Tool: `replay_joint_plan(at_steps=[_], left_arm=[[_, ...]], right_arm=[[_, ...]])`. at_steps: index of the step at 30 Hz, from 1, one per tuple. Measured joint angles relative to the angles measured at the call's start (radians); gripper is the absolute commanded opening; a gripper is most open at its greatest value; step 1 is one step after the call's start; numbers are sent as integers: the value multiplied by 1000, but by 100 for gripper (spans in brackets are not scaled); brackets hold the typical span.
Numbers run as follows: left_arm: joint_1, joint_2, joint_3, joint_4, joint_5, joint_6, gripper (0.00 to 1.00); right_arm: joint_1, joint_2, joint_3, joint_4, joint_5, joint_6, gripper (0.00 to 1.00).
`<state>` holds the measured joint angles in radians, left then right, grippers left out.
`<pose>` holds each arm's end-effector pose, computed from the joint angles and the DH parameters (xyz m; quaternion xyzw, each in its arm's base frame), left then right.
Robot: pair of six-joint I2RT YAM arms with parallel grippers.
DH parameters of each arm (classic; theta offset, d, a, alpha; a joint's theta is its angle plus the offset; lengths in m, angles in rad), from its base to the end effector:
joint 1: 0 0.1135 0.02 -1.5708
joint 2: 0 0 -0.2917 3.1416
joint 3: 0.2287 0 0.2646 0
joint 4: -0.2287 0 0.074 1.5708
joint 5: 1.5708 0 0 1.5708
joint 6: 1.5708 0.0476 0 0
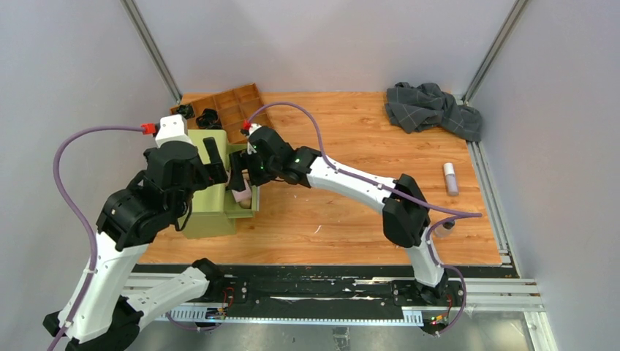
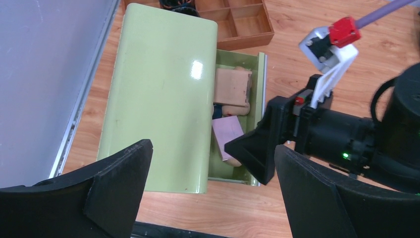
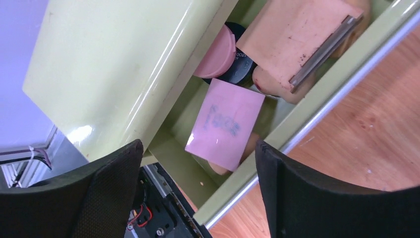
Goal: Organize the makeup
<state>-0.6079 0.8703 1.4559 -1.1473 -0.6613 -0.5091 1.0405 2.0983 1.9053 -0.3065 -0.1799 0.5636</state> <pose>0.1054 -0.0377 0.4695 -0.1159 0.8347 -0.0013 0.5384 0.2644 0.4678 0.3171 -0.2468 0.8214 0.4191 0.2979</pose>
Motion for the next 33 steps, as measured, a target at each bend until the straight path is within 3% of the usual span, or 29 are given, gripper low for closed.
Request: replay_joint_plan(at_steps=[4,11,16,26,33], left_arm=[[0,5,-6,0,-1,0,99],[40,55,-49,1,-4,10,100],[289,118,-89,50,103,60,99],[738,143,-181,162,457,100,98],[857,153,-186,205,555,110,98]], right_arm=[[0,-79,-71,21,34,-23,64],[-63,-225,-228,103,51,-7,29],[-185,-233,-348,165,21,59,16],[-245,-129,-391,223,-110,150,14],[-245,-11,-374,244,-232,182,13]])
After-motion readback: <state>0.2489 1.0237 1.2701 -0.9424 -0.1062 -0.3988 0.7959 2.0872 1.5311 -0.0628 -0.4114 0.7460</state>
